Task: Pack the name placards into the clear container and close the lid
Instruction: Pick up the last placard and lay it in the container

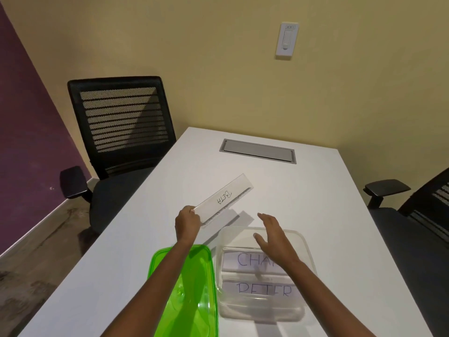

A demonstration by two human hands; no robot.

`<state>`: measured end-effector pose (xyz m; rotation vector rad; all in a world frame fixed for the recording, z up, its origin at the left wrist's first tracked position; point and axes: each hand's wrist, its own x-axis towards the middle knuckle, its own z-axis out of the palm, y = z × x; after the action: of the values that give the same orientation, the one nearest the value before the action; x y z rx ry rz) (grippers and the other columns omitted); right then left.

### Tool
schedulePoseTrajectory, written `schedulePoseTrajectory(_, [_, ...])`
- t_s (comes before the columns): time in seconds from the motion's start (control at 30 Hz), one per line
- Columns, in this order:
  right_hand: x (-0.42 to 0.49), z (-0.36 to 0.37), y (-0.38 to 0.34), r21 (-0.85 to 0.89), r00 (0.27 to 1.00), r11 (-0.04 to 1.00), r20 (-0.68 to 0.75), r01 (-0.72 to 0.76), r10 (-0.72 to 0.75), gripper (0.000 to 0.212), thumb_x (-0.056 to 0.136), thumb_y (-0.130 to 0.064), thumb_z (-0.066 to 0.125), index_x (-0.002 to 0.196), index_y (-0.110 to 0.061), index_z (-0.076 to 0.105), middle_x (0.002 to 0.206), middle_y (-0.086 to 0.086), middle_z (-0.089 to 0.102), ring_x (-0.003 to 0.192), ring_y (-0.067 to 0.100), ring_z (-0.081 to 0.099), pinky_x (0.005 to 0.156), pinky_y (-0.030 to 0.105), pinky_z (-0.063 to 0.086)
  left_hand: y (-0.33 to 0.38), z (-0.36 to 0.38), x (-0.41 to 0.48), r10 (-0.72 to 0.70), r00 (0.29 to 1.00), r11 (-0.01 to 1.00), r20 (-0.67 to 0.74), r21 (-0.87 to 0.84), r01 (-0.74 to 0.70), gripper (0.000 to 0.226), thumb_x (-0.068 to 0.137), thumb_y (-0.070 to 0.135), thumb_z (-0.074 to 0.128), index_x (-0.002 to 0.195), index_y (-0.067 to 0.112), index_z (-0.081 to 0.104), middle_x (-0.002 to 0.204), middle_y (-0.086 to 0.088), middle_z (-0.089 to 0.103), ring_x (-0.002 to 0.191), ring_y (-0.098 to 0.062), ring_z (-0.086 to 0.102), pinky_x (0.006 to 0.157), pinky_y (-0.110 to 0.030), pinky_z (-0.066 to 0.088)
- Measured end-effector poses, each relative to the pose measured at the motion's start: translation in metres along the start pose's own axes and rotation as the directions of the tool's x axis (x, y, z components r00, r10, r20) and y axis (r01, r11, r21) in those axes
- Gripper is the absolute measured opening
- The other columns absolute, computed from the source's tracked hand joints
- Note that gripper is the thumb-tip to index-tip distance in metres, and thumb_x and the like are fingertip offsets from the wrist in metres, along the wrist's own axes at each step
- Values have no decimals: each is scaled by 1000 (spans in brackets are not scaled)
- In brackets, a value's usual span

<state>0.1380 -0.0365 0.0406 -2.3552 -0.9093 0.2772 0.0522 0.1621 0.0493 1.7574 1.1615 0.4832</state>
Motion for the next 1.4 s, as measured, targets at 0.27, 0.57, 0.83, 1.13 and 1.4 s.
schedulePoseTrajectory(0.27, [-15,-41,6,299,955,928,-126,-223,270,51,95,-18,50,143,-7,34,144,15,41,123,28,52,101,33,40,14,-9,-26,64,995,998,81,-33,-61,34,94,2,32,111,-1,61,118,-25,63,107,-40,60,91,-44,52])
schedulePoseTrajectory(0.57, [-48,-58,20,512,940,823,-82,-246,332,30,93,-16,55,121,-5,55,120,13,60,109,26,56,95,36,43,17,-9,-59,80,972,996,222,-49,-71,34,94,1,32,106,-3,63,105,-23,62,82,-28,53,52,-28,49])
schedulePoseTrajectory(0.83, [-68,-76,25,675,920,696,-65,-244,386,23,90,-25,60,69,-15,62,95,8,66,95,22,58,97,40,46,21,-11,-76,40,947,994,318,-106,-7,35,96,0,28,108,-2,61,97,-12,52,86,-26,49,50,-24,44])
schedulePoseTrajectory(1.13, [-79,-82,27,693,833,679,-208,-244,512,35,86,-24,64,53,-13,59,59,3,51,68,22,43,63,29,35,25,-14,-98,-20,918,957,395,-259,132,26,88,-2,46,107,15,52,71,0,52,62,-13,47,57,-22,33])
schedulePoseTrajectory(1.4, [-89,-82,28,732,732,606,-222,-311,644,53,87,-28,63,97,24,57,86,42,54,74,24,41,69,32,31,20,-14,-115,109,853,974,511,-226,10,55,87,-7,56,136,10,39,90,-6,56,79,-15,54,63,-21,41])
